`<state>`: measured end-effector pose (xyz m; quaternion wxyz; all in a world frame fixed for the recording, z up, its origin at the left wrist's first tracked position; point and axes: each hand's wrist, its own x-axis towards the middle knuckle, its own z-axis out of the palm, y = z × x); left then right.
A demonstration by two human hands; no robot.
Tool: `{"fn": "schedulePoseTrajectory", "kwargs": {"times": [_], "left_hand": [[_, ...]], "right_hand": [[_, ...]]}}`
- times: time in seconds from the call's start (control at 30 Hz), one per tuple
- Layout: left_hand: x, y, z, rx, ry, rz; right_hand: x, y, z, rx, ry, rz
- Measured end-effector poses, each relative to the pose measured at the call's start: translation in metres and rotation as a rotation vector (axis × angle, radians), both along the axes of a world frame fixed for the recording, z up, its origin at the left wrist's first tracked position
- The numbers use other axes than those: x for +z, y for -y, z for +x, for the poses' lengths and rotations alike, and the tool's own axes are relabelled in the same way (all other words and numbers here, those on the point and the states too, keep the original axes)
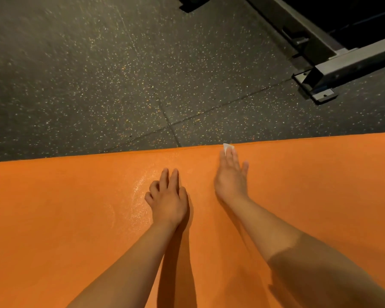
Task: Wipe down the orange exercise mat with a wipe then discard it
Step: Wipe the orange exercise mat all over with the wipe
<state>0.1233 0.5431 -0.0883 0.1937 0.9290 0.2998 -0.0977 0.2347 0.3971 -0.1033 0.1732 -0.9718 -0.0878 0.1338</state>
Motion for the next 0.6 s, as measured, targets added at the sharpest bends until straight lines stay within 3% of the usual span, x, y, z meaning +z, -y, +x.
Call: {"fn": "schedulePoseTrajectory", "kwargs": {"times": [0.07, 0.23, 0.4, 0.47, 0.6], "left_hand": [[0.000, 0.002, 0.015, 0.043, -0.023, -0.028], [-0.009, -0.003, 0.009, 0.019, 0.027, -0.026], [-0.014, -0.011, 0.006, -0.007, 0.109, -0.060], [-0.015, -0.015, 0.003, 0.034, 0.214, -0.156], [-0.014, -0.027, -0.008, 0.255, 0.386, -0.308]], "right_hand": [[0.004, -0.030, -0.009, 0.044, -0.030, 0.052], [0.004, -0.051, -0.013, 0.398, -0.031, 0.093], [0.000, -0.038, 0.008, 0.141, 0.025, 0.014], [0.001, -0.060, 0.000, 0.159, 0.003, 0.047], [0.002, -0.085, -0.032, 0.635, -0.029, 0.150]]}}
